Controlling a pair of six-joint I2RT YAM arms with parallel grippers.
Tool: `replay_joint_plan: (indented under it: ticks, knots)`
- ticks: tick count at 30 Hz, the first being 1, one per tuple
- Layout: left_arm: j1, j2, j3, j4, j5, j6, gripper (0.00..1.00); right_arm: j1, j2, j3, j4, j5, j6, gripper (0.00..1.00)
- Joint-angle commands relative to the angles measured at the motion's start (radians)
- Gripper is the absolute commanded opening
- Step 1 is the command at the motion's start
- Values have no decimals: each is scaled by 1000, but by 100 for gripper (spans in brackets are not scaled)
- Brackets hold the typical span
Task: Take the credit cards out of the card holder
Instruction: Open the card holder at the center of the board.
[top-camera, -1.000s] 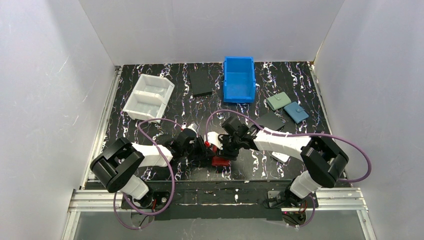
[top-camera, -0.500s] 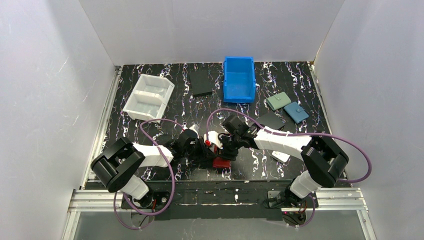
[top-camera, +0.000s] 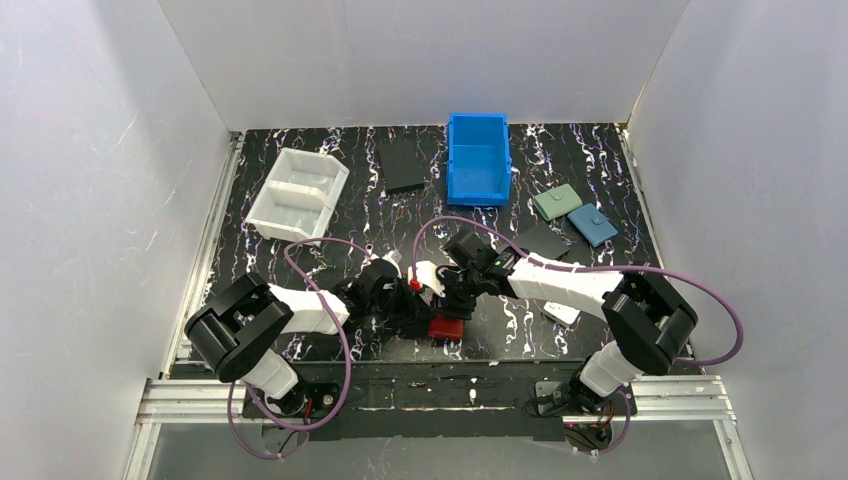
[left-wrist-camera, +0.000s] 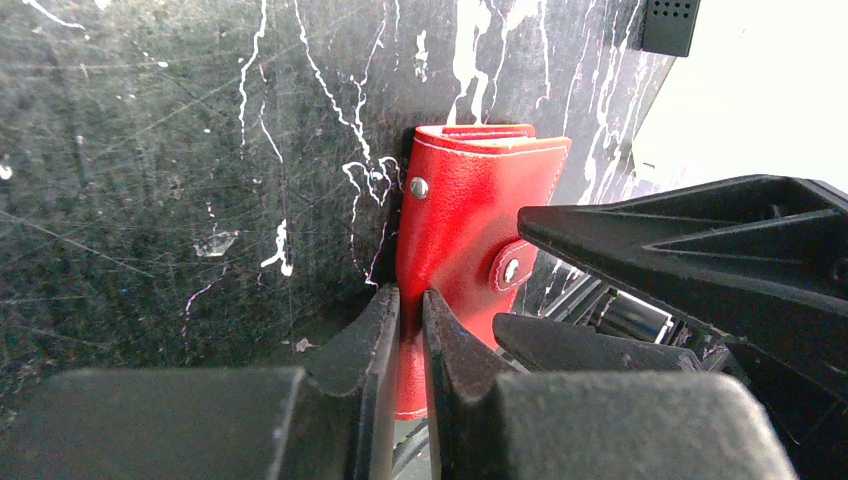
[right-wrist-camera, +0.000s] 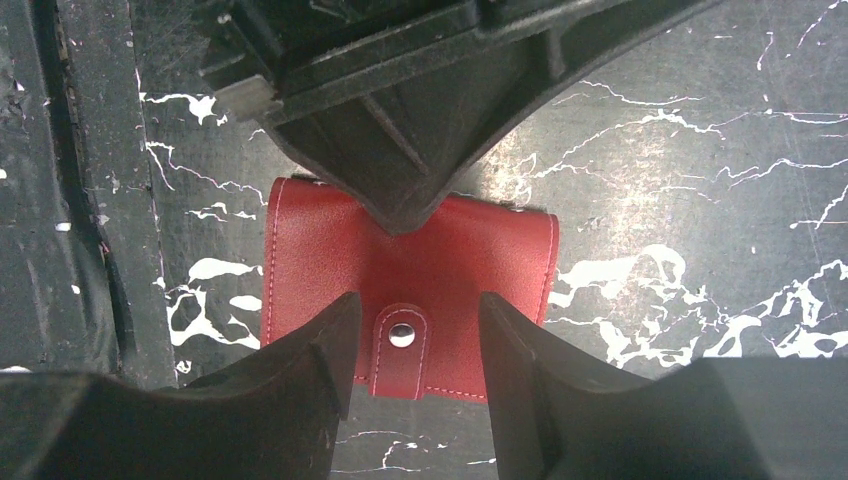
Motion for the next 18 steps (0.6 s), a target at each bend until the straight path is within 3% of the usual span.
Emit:
replay_joint_plan:
  ticks: [1, 12, 18]
  knots:
    - [-16, 27, 3, -48, 6, 12, 3, -6, -7, 28, 26, 0, 14, 55]
    - [-18, 36, -10, -34, -4, -9, 3, -2, 4, 25, -2, 47, -26, 52]
    - [-17, 34, -32, -30, -29, -46, 2, -2, -3, -1, -56, -33, -91, 54]
